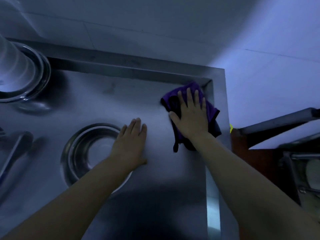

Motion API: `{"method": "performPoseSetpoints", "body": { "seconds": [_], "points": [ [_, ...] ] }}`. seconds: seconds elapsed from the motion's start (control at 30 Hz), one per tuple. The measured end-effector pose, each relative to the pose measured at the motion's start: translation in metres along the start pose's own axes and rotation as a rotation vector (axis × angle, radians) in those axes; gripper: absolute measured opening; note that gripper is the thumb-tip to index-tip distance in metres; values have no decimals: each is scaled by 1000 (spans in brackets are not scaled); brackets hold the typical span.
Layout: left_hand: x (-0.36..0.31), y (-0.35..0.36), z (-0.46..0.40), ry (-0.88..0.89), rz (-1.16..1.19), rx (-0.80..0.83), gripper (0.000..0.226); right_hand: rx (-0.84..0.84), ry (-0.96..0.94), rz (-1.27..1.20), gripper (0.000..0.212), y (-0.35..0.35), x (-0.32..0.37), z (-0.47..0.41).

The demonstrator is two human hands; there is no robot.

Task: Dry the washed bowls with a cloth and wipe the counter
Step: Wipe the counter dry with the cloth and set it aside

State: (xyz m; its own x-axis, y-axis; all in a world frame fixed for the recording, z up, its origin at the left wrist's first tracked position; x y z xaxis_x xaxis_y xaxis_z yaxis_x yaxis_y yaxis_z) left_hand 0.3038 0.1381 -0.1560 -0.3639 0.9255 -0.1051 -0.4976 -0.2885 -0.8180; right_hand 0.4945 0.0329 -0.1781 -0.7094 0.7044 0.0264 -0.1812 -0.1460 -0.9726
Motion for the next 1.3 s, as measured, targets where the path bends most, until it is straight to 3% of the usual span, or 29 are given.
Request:
{"method": "performPoseSetpoints", "body": {
  "seconds": [0.2, 0.37, 0.5, 0.77, 0.9, 1.13, 1.3],
  "points": [
    [-1, -3, 9, 7, 60, -50, 112, 16, -86, -62, 78, 32, 29, 140],
    [1, 3, 36, 13, 117, -190, 85, 59, -307, -34, 82, 63, 42, 249],
    [5, 12, 57, -46, 234, -319, 60, 74, -387, -14, 80, 49, 32, 210],
    [11, 30, 85, -93, 239, -359, 62, 14, -192, 54, 75, 8, 22, 12],
    [20, 52, 107, -174, 360, -329, 69, -8, -171, 72, 73, -2, 46, -48],
    [24, 71, 130, -205, 411, -333, 56, -14, -437, 112, 68, 10, 131, -21],
    [18, 76, 137, -209, 375, -311, 54, 30, -594, 115, 70, 24, 111, 47]
  ]
}}
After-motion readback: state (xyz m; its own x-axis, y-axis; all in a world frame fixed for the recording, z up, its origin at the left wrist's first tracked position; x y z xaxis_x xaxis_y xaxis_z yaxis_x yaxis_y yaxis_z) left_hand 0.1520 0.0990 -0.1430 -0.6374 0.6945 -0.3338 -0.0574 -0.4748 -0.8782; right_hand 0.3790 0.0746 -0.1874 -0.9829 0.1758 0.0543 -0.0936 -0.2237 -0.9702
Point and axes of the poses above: each hand's wrist, its own z-axis away from the middle knuckle, its own y-axis out of the palm, x = y × z, the point moved 2 cm from there along -z, towards the middle knuckle, and after that the axes turned 5 degrees about x, right-handed, at the moved point
